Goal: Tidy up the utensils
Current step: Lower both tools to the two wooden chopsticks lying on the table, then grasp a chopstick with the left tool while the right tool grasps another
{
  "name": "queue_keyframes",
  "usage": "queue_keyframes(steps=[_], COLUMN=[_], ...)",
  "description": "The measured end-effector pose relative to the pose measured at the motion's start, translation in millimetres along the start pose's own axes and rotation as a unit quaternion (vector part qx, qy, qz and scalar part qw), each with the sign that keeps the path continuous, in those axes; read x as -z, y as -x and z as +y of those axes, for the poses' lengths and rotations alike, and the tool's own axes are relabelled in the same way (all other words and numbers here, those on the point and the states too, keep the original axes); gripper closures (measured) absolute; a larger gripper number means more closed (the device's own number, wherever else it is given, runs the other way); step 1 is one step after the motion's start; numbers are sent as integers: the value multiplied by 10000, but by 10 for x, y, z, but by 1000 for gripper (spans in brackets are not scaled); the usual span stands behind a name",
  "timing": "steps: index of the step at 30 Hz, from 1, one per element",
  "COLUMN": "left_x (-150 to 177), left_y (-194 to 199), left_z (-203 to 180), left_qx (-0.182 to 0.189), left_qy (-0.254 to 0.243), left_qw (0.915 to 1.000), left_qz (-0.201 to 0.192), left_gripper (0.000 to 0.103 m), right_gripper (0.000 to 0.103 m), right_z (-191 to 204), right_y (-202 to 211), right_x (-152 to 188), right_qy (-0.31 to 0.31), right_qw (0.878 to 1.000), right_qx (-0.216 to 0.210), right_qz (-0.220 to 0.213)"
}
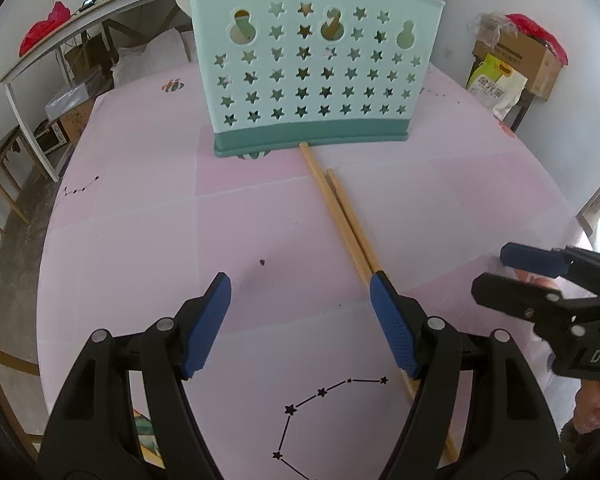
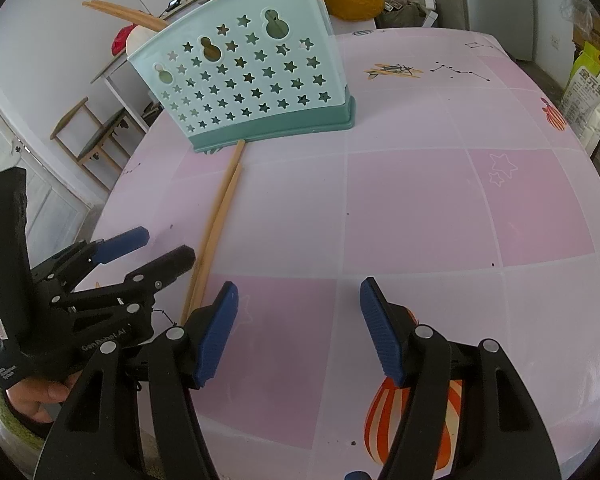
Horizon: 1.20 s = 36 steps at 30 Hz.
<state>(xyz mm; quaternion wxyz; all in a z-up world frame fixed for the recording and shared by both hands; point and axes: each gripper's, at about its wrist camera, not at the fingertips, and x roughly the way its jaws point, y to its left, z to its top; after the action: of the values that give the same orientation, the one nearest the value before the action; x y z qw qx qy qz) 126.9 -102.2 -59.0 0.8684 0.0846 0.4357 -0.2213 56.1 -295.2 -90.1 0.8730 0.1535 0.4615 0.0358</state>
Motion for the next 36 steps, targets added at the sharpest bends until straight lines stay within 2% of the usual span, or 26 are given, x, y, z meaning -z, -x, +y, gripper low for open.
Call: queue_keyframes(steps=[14, 24, 30, 33, 35, 36], left_x=[-5, 72, 141, 162, 161, 160], left_y=[-102, -35, 49, 100, 147, 166], left_z=[-82, 181, 439, 507, 509, 506], left_qx=[-108, -360, -594, -585, -532, -497], left_qy=[-143, 100, 361, 434, 427, 401], left_qw=[9997, 9992, 9974, 9973, 9977, 9980], left_qz=[140, 167, 177, 115, 25, -19], left_gripper=[35, 35, 35, 35, 40, 42], right_gripper=[41, 41, 41, 41, 42, 46], right_z=[5, 29, 196, 354, 454, 505], right_y=[-5, -8, -52, -95, -123, -136], right_x=[-5, 8, 27, 49, 62, 69], right_qy=[-1, 19, 196, 445, 625, 723], right_qw=[10000, 10000, 9996, 9986, 9977, 9971], right_qx=[2, -16, -176, -253, -223, -176], right_qz=[0, 13, 86, 133, 139, 135])
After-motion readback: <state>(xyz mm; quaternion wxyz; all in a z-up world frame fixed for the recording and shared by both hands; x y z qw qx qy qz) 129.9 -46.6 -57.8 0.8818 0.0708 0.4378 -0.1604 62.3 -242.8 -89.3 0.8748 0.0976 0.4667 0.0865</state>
